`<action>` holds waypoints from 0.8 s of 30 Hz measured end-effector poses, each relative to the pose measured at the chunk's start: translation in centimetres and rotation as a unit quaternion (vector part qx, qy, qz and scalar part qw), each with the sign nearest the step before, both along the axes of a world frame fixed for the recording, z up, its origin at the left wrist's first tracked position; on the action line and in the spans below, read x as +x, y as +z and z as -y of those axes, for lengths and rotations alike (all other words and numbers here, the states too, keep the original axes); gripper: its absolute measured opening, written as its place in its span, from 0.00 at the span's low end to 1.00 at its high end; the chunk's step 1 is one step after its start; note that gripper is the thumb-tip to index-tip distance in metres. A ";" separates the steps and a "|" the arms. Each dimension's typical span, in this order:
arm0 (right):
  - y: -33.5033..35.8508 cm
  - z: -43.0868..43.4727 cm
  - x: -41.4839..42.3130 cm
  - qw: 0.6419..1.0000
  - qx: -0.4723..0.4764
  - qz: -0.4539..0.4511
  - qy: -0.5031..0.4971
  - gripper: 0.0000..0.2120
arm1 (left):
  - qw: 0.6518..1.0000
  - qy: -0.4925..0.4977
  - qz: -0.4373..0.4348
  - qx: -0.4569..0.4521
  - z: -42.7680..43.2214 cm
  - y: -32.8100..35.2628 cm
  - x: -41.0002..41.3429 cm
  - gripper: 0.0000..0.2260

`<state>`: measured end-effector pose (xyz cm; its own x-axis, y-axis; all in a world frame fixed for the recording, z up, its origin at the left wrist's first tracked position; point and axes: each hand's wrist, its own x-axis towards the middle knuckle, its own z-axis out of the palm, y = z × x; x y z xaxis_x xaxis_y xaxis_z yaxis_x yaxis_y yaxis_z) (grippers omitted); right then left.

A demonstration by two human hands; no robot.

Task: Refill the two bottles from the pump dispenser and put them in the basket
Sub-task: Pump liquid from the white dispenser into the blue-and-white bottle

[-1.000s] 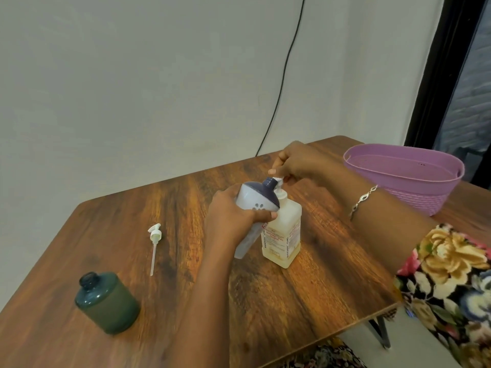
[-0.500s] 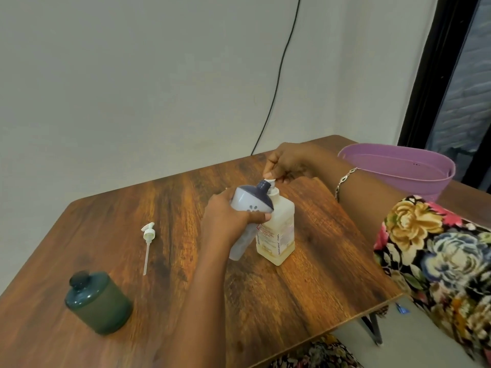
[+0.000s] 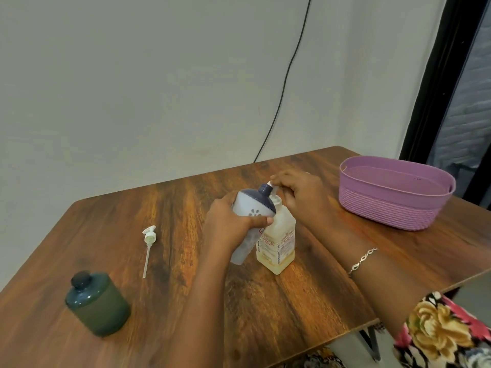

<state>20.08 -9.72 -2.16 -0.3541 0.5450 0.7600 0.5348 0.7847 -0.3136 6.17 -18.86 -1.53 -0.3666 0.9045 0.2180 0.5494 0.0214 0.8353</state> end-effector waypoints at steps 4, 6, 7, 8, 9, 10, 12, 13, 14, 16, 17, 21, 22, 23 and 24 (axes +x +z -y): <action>-0.3 0.3 -0.4 0.999 -0.018 -0.039 0.000 0.14 | 1.000 0.002 -0.001 0.000 -0.1 -0.1 0.0 0.25; -0.2 0.6 -0.9 0.998 -0.013 -0.060 0.010 0.17 | 1.000 -0.001 -0.001 0.003 -0.2 -0.2 -0.1 0.25; -0.3 0.6 -1.1 0.997 -0.007 -0.073 0.012 0.18 | 1.000 -0.003 -0.003 0.006 -0.2 -0.2 -0.2 0.25; -0.4 0.6 -1.3 0.996 -0.001 -0.086 0.011 0.19 | 1.000 -0.005 -0.004 0.008 -0.2 -0.2 -0.2 0.24; -0.7 0.7 -1.5 0.995 0.002 -0.100 0.007 0.19 | 1.000 -0.006 -0.006 0.007 -0.2 -0.3 -0.2 0.24; -1.1 0.7 -1.6 0.994 0.001 -0.112 0.004 0.18 | 1.000 -0.005 -0.011 0.006 -0.2 -0.4 -0.2 0.24; -1.8 0.8 -1.9 0.992 -0.003 -0.126 -0.001 0.16 | 1.000 -0.004 -0.024 0.009 -0.1 -0.7 -0.2 0.23; -2.1 0.8 -2.1 0.991 -0.004 -0.130 -0.003 0.15 | 1.000 -0.003 -0.030 0.009 -0.1 -0.9 -0.2 0.24; -2.4 0.8 -2.2 0.991 -0.004 -0.132 -0.003 0.15 | 0.999 0.000 -0.034 0.008 0.0 -1.1 -0.2 0.25; -2.4 0.7 -2.3 0.991 -0.007 -0.137 0.000 0.15 | 0.999 0.003 -0.038 0.001 0.0 -1.4 -0.3 0.28; -2.3 0.7 -2.3 0.990 -0.011 -0.143 0.005 0.15 | 0.999 0.002 -0.037 -0.001 0.0 -1.4 -0.2 0.29; -1.0 0.8 -2.0 0.987 -0.033 -0.156 0.018 0.17 | 1.000 -0.005 -0.024 0.008 0.2 -0.9 0.0 0.25; -0.5 0.7 -1.9 0.987 -0.044 -0.153 0.016 0.16 | 1.000 -0.007 -0.023 0.010 0.2 -0.7 0.0 0.24; 0.0 0.6 -1.8 0.987 -0.054 -0.148 0.013 0.15 | 1.000 -0.009 -0.022 0.011 0.3 -0.6 0.0 0.23; 0.3 0.4 -1.8 0.988 -0.058 -0.141 0.011 0.14 | 1.000 -0.009 -0.022 0.009 0.3 -0.4 0.0 0.23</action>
<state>18.30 -10.12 -1.83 -0.1501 0.6287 0.7631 0.3975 0.7451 -0.5356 6.18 -19.15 -1.97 -0.3396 0.9067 0.2500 0.5851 -0.0045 0.8110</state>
